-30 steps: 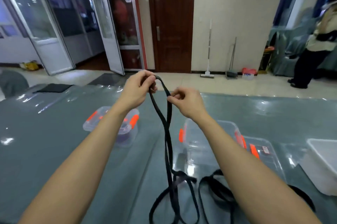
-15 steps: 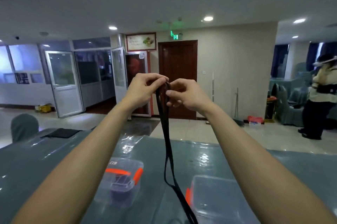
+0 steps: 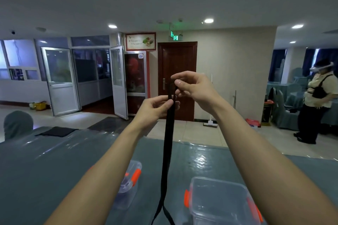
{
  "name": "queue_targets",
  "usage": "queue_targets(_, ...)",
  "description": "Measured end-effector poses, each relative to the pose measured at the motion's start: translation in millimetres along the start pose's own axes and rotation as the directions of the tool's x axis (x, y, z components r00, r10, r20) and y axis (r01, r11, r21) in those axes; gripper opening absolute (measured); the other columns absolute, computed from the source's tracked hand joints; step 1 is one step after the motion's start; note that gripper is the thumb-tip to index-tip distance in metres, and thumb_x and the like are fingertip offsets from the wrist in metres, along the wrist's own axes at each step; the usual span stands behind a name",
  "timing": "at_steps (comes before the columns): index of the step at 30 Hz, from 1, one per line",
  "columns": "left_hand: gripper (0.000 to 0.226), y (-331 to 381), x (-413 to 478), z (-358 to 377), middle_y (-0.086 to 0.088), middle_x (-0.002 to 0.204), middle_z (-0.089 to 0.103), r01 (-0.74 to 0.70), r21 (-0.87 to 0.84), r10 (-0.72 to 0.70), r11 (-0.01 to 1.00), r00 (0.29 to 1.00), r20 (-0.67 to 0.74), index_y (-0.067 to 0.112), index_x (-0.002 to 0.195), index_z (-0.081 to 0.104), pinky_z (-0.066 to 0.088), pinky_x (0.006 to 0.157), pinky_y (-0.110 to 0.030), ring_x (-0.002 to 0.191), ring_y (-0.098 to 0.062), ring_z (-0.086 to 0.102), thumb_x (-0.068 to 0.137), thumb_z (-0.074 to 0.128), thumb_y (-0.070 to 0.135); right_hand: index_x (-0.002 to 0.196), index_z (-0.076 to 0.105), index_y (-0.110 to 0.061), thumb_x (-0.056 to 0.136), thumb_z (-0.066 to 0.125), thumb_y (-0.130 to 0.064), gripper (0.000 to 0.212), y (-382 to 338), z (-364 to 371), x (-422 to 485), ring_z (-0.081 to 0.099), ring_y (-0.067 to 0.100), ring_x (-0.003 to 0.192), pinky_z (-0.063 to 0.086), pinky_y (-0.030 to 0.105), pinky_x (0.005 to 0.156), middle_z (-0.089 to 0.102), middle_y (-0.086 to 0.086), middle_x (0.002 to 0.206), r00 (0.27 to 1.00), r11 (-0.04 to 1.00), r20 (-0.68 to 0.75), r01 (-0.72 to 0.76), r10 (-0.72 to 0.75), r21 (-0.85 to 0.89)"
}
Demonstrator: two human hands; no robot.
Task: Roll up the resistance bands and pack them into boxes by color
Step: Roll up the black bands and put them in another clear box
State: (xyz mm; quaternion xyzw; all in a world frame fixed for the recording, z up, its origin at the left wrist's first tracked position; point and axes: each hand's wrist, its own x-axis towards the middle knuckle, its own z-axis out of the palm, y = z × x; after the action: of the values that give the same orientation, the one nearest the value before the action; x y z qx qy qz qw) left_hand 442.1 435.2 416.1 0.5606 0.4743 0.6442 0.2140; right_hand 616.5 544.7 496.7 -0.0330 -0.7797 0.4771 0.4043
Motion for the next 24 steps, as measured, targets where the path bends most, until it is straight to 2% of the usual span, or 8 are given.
queue_targets(4,0.042,-9,-7,2,-0.023,0.126,0.078,0.052,-0.174,-0.055,0.983,0.998,-0.011,0.014,0.132,0.077,0.062,0.105,-0.050,0.116,-0.040,0.077,0.095,0.084,0.031,0.126,0.074,-0.009,0.107,0.054,0.009,0.033,4,-3,-20,0.079,0.017,0.086,0.064,0.027,0.081,0.077,0.006,0.100,0.999,0.999,0.034,-0.043,0.042,0.033)
queue_targets(7,0.037,-10,-18,-2,-0.024,0.118,0.079,0.076,-0.098,-0.077,0.992,0.997,-0.007,0.015,0.128,0.080,0.062,0.102,-0.053,0.108,-0.041,0.078,0.093,0.084,0.026,0.129,0.073,-0.013,0.102,0.060,0.011,0.038,14,-7,-38,0.080,0.022,0.091,0.064,0.031,0.082,0.074,0.009,0.109,0.996,0.997,0.034,-0.079,0.079,-0.014)
queue_targets(9,0.035,-8,-26,-4,-0.021,0.116,0.080,0.094,-0.005,-0.094,0.996,0.995,0.033,0.018,0.126,0.082,0.065,0.094,-0.044,0.108,-0.042,0.079,0.093,0.085,0.029,0.132,0.073,-0.018,0.101,0.065,0.008,0.041,21,-8,-50,0.081,0.024,0.095,0.065,0.031,0.082,0.074,0.010,0.112,0.994,0.993,0.038,-0.105,0.107,-0.054)
queue_targets(13,0.033,1,-37,-9,-0.016,0.108,0.082,0.157,0.153,-0.174,0.976,0.979,0.104,0.021,0.124,0.083,0.064,0.085,-0.036,0.092,-0.031,0.078,0.094,0.083,0.035,0.142,0.069,-0.032,0.099,0.073,0.001,0.055,29,-7,-67,0.078,0.016,0.098,0.064,0.027,0.085,0.073,0.002,0.121,0.996,0.961,0.066,-0.047,0.068,-0.274)
queue_targets(16,0.024,11,-42,-10,-0.012,0.106,0.084,0.199,0.269,-0.236,0.943,0.965,0.114,0.024,0.120,0.084,0.066,0.082,-0.033,0.088,-0.028,0.081,0.097,0.080,0.031,0.130,0.077,-0.030,0.095,0.081,-0.010,0.040,32,-4,-72,0.072,0.003,0.084,0.054,0.012,0.075,0.069,-0.011,0.118,0.996,0.832,0.077,0.072,-0.035,-0.550)
queue_targets(19,0.019,19,-47,-9,-0.007,0.104,0.084,0.198,0.332,-0.244,0.922,0.964,0.101,0.026,0.117,0.085,0.060,0.068,-0.020,0.079,-0.017,0.079,0.100,0.079,0.030,0.119,0.080,-0.028,0.092,0.085,-0.019,0.029,35,0,-78,0.066,0.006,0.083,0.048,0.011,0.071,0.065,-0.015,0.109,0.992,0.725,0.071,0.125,-0.104,-0.678)
queue_targets(22,0.027,22,-50,-8,-0.007,0.115,0.083,0.211,0.314,-0.268,0.926,0.951,0.151,0.024,0.126,0.081,0.066,0.092,-0.038,0.104,-0.029,0.080,0.102,0.076,0.033,0.114,0.080,-0.022,0.093,0.084,-0.021,0.021,39,6,-84,0.064,0.007,0.084,0.049,0.013,0.073,0.064,-0.011,0.104,0.979,0.679,0.016,0.153,-0.204,-0.718)
queue_targets(24,0.029,24,-53,-5,-0.005,0.116,0.083,0.197,0.331,-0.261,0.923,0.952,0.161,0.024,0.127,0.080,0.063,0.100,-0.042,0.109,-0.026,0.080,0.099,0.078,0.033,0.111,0.079,-0.019,0.094,0.082,-0.022,0.017,39,12,-88,0.063,0.007,0.083,0.046,0.011,0.072,0.063,-0.009,0.103,0.960,0.646,-0.019,0.172,-0.278,-0.744)
